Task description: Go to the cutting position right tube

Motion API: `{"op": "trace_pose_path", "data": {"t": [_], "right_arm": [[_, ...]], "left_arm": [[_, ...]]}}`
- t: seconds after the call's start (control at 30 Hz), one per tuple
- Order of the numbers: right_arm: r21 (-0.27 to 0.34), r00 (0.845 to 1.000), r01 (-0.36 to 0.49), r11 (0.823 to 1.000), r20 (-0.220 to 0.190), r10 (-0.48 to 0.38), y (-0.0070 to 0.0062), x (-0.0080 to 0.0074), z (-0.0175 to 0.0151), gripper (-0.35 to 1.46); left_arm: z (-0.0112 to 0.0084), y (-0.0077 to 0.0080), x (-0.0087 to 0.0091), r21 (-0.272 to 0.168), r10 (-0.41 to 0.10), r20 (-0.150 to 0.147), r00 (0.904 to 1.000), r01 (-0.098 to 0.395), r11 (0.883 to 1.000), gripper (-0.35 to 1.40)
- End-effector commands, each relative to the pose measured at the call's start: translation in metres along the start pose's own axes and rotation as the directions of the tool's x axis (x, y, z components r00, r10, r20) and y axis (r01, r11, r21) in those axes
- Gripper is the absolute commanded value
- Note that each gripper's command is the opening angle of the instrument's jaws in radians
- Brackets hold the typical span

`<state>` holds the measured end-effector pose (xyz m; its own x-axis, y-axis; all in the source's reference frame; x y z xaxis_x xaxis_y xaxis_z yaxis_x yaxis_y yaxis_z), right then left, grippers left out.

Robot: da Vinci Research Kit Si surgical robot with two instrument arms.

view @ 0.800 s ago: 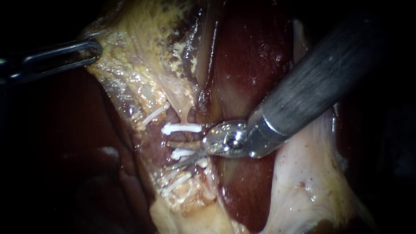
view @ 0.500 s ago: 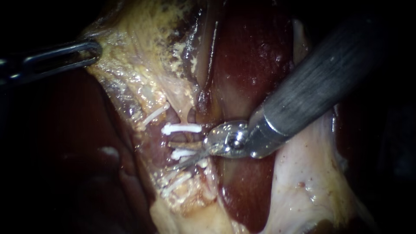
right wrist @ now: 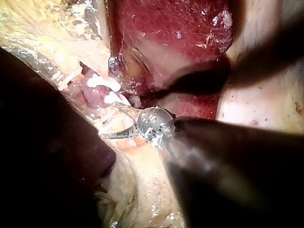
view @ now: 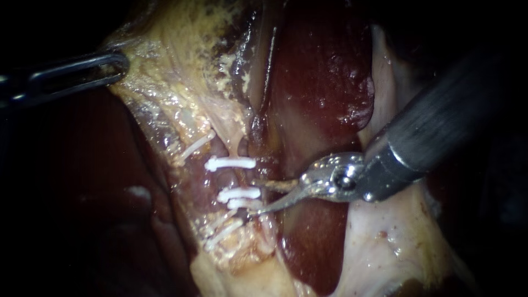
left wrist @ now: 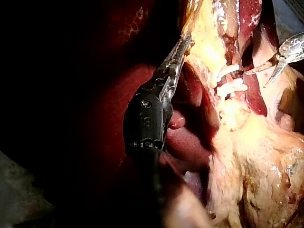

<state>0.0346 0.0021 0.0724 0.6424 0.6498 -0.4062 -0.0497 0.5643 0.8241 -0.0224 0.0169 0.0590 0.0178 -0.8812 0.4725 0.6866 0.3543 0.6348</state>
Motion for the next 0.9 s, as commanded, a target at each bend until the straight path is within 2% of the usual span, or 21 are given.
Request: {"op": "trace_pose_path", "data": {"t": [0.03,0.43,0.6,0.9], "right_arm": [[-0.003,1.000,-0.006,1.000,0.002,0.006,0.0003,-0.0002,0.0003,0.89],[-0.037,0.999,-0.027,0.999,0.035,0.028,0.0028,-0.0006,0.0017,0.89],[-0.047,0.999,-0.042,0.998,0.031,0.044,0.0037,-0.0009,0.0028,0.89],[-0.026,0.998,-0.043,0.999,0.037,0.044,0.0051,-0.0005,0.0049,0.95]], "left_arm": [[0.0000,0.0000,0.0000,0.002,0.000,0.000,1.0000,0.000,1.000,-0.35],[-0.0002,-0.0008,0.0000,0.006,-0.001,-0.001,1.0000,0.001,1.000,-0.35],[-0.0002,-0.0009,0.0000,0.009,-0.001,-0.002,1.0000,0.001,1.000,-0.35],[-0.0002,-0.0010,0.0000,0.008,-0.001,-0.002,1.0000,0.001,1.000,-0.35]]}}
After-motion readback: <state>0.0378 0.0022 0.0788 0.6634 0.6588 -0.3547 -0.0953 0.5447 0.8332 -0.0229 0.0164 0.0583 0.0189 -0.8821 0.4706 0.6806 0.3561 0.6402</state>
